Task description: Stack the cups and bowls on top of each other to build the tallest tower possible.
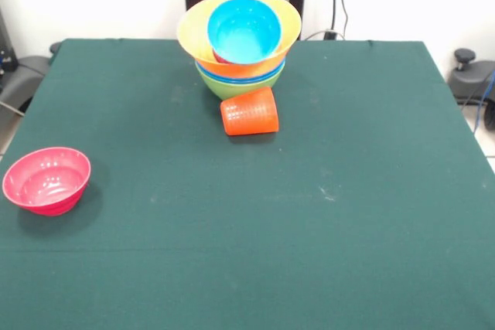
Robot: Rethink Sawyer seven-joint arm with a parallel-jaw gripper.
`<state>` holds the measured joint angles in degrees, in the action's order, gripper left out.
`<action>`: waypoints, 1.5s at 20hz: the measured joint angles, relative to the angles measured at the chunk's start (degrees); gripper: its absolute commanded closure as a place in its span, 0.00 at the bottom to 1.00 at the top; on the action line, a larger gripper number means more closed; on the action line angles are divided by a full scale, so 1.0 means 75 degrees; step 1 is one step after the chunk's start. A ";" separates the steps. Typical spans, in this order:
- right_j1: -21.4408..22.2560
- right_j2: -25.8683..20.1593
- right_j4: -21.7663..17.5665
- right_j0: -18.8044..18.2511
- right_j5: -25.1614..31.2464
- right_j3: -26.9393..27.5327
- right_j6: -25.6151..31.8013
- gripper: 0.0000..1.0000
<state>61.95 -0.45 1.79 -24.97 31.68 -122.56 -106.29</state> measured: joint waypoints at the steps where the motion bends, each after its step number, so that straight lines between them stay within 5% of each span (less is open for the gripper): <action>1: 0.0061 -0.0002 0.0002 -0.0013 0.0060 0.0000 0.0000 1.00; 16: 0.0225 -0.0021 -0.0002 0.0098 0.0146 -0.0036 0.0000 1.00; 30: 0.0069 -0.0024 -0.0002 0.1447 0.1020 0.0702 0.0000 1.00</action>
<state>62.47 -0.64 1.78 -14.12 39.33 -117.29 -106.29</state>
